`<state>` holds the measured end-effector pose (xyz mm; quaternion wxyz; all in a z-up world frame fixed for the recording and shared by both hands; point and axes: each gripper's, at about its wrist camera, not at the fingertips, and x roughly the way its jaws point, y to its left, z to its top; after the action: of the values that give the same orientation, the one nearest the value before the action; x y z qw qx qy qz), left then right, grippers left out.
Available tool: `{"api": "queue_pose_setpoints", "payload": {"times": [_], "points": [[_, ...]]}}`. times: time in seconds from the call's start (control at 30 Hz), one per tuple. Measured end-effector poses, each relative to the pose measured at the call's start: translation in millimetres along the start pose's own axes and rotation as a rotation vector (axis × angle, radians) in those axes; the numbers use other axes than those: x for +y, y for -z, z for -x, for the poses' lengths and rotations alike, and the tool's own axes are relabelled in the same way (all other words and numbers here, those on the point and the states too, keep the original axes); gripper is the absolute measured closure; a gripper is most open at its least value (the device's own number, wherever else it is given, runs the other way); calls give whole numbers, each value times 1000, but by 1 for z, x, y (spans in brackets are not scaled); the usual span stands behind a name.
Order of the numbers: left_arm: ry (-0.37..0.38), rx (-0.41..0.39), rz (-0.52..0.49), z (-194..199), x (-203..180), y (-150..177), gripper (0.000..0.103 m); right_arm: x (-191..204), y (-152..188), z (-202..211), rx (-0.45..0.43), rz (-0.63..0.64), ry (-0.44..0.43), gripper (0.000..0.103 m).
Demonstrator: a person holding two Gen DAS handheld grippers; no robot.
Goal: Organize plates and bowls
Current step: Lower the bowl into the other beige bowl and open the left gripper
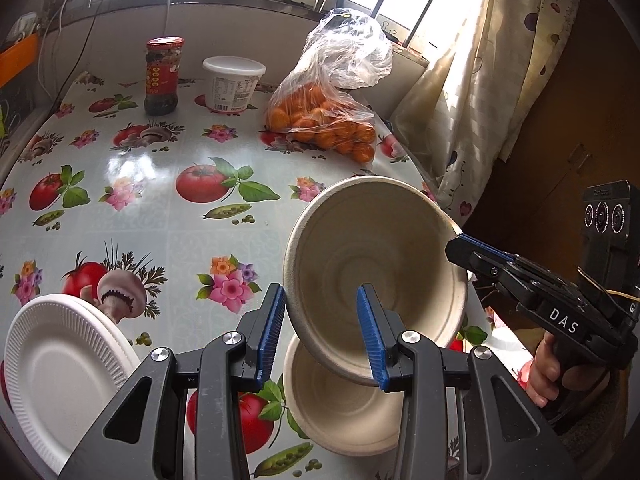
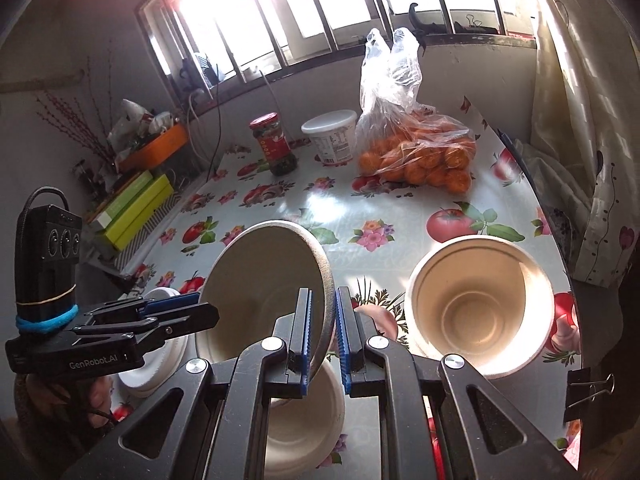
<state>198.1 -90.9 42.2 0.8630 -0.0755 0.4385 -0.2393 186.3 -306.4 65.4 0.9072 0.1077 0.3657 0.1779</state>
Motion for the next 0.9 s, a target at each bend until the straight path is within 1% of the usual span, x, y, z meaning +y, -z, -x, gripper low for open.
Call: {"api": "queue_pose_setpoints", "payload": {"times": [0.47, 0.9], "points": [[-2, 17, -2, 11, -1, 26, 64, 8, 33, 13, 9, -41, -16, 91], [-13, 47, 1, 8, 0, 38, 64, 10, 53, 14, 28, -62, -5, 91]]}}
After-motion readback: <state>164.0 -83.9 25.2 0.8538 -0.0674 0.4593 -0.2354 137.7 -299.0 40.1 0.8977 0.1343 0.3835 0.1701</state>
